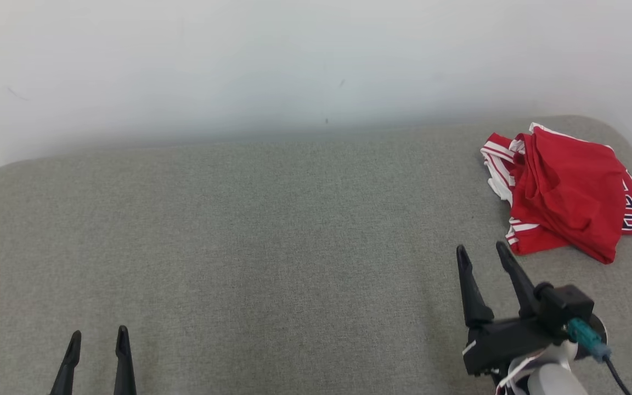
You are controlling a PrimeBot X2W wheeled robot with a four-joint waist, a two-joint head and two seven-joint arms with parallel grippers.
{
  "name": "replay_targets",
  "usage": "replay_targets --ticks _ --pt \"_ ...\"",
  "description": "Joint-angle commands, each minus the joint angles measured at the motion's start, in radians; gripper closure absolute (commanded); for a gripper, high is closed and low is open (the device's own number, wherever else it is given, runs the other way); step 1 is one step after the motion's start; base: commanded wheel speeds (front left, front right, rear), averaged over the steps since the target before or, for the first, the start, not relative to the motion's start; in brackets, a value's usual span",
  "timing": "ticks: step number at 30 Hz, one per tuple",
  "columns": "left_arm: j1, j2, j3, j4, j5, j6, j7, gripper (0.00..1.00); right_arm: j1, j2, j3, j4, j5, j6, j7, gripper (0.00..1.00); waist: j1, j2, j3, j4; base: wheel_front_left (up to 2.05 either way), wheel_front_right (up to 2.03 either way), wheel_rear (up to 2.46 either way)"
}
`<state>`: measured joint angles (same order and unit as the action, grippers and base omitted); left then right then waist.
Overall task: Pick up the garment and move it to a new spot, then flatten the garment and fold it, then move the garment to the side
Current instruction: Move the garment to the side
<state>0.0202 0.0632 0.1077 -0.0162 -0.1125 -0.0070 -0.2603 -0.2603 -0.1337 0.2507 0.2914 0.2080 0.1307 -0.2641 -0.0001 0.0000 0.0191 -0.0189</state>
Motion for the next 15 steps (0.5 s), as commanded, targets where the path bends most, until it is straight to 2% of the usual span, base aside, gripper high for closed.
replay_targets --ticks 1,15 --pt "0.018 -0.002 -0.002 0.002 0.004 0.004 -0.004 0.00 0.032 0.010 -0.008 -0.016 -0.021 0.000 -0.001 0.00 0.0001 0.0000 -0.010 0.005 0.00 0.00 0.00" --pt "0.044 -0.008 -0.015 0.008 0.005 0.015 -0.004 0.00 0.185 0.056 -0.022 -0.091 -0.130 0.000 -0.001 0.00 0.0001 0.0000 -0.033 0.015 0.00 0.00 0.00"
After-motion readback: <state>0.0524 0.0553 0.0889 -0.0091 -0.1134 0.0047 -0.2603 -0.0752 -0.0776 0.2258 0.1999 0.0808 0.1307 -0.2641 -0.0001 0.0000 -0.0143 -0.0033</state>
